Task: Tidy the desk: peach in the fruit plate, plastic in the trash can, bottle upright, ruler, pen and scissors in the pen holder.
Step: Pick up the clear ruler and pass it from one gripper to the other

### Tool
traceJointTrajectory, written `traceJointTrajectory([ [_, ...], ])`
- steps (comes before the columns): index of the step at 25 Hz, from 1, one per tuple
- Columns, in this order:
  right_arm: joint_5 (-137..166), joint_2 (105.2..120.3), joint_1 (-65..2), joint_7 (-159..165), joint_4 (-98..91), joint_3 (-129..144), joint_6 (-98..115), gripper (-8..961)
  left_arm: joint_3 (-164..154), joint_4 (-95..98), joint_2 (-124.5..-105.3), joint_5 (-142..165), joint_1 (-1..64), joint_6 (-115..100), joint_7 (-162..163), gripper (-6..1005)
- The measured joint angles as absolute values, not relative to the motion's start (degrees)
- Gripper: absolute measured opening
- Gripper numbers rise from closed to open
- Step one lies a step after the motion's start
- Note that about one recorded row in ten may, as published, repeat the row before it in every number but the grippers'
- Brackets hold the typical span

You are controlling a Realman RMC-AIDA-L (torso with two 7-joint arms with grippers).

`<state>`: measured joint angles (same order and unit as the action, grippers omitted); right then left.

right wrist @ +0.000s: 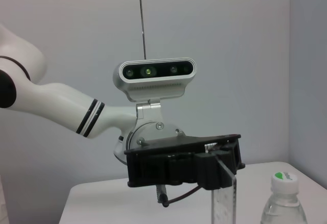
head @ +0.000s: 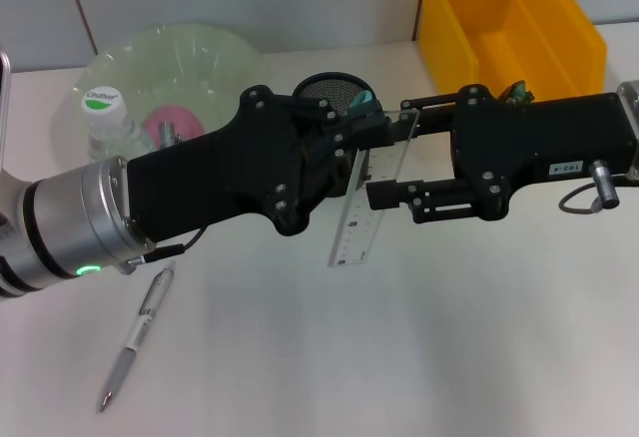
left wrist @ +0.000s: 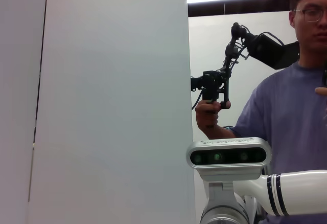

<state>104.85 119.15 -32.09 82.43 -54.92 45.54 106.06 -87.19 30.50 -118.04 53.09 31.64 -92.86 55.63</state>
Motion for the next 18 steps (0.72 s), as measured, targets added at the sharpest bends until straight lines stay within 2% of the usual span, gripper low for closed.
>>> traceJointTrajectory([
  [2,104.8,119.18,-32.3,82.4,-54.6,45.6,106.0,621,-87.2,30.5,-118.04,53.1,31.6,-92.9,55.6,11],
  [18,104.8,119.08,-33.2,83.9,-54.1,47.7,104.9,488,-86.9,30.5,-118.04,53.1,31.4,-93.2,55.6,13],
])
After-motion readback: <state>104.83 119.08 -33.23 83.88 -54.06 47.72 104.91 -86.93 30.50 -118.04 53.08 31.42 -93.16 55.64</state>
